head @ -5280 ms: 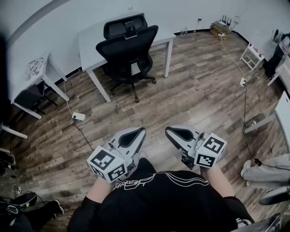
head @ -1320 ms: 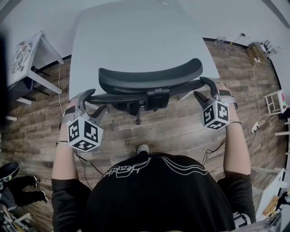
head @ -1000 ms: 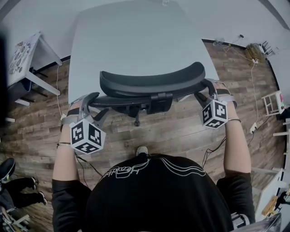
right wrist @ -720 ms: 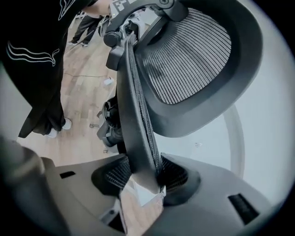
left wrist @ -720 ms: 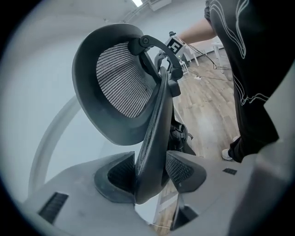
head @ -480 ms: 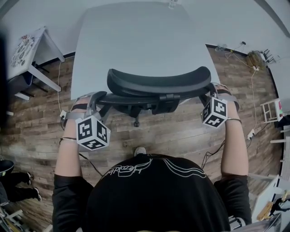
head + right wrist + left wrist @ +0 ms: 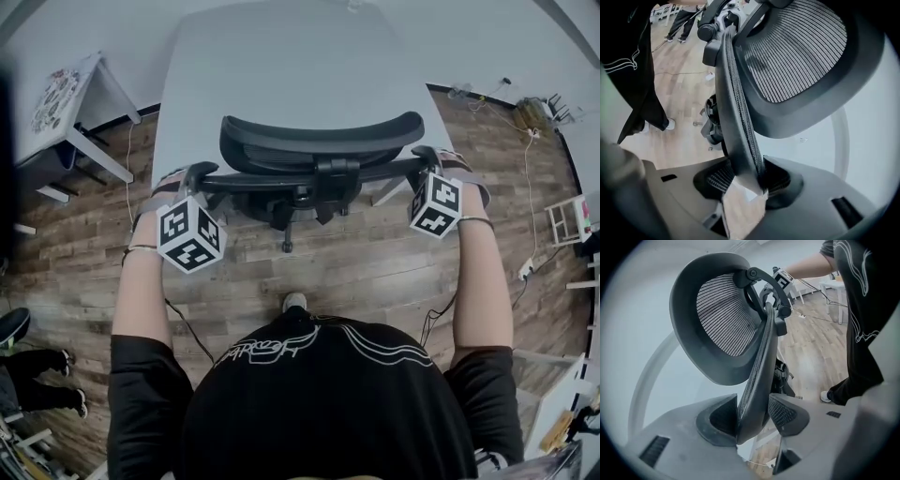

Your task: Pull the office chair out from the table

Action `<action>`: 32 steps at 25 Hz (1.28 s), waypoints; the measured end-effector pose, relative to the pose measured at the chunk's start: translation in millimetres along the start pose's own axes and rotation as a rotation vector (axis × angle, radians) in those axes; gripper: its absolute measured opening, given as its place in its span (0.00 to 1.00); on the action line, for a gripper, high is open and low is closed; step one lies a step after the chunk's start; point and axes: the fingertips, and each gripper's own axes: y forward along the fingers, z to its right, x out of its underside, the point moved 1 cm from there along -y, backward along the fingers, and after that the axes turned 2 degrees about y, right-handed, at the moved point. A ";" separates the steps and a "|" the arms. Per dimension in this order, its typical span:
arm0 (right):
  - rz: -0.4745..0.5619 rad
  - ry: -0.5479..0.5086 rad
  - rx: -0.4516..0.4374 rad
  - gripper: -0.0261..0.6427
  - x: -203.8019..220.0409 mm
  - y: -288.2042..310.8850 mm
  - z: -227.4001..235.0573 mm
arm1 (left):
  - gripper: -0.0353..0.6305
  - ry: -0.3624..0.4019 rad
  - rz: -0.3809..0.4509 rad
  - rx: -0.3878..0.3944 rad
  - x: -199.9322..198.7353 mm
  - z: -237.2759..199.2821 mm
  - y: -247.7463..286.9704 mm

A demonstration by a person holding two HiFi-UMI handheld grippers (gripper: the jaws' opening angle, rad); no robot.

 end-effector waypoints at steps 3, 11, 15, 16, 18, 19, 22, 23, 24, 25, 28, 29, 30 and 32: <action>0.028 0.011 0.006 0.34 -0.8 -7.5 -3.1 | 0.36 -0.017 -0.004 0.031 0.0 1.3 -4.0; 0.062 0.031 0.002 0.35 0.7 -46.1 -40.1 | 0.37 -0.064 -0.034 0.034 3.1 28.5 -29.1; 0.092 0.032 0.027 0.35 4.1 -73.7 -75.6 | 0.38 -0.086 -0.065 0.031 7.5 61.9 -48.6; 0.095 0.035 0.026 0.35 5.2 -79.2 -82.1 | 0.39 -0.090 -0.071 0.033 7.6 67.6 -52.3; 0.095 0.040 0.021 0.35 6.7 -88.6 -93.9 | 0.39 -0.096 -0.080 0.028 8.2 77.8 -60.6; 0.093 0.040 0.020 0.35 8.1 -93.0 -98.9 | 0.39 -0.100 -0.081 0.023 7.9 83.3 -65.1; 0.094 0.041 0.030 0.35 15.7 -107.5 -110.6 | 0.39 -0.105 -0.082 0.022 1.9 101.8 -79.2; 0.098 0.042 0.035 0.35 17.9 -112.0 -114.2 | 0.39 -0.106 -0.087 0.019 -0.1 108.2 -84.3; 0.100 0.043 0.039 0.35 20.1 -116.0 -118.1 | 0.39 -0.106 -0.093 0.009 -1.9 114.4 -89.0; 0.103 0.044 0.042 0.35 22.2 -120.0 -122.0 | 0.39 -0.105 -0.099 -0.006 -3.5 120.4 -92.9; 0.107 0.045 0.046 0.35 26.8 -133.7 -133.2 | 0.40 -0.098 -0.098 -0.062 -6.5 135.7 -102.8; 0.109 0.045 0.050 0.35 27.5 -139.2 -138.3 | 0.40 -0.097 -0.093 -0.074 -6.2 141.0 -107.2; 0.112 0.046 0.056 0.35 27.1 -145.4 -145.9 | 0.40 -0.096 -0.091 -0.082 -4.2 148.0 -112.8; 0.124 0.051 0.075 0.35 22.3 -159.3 -170.8 | 0.40 -0.097 -0.097 -0.093 6.4 169.8 -126.6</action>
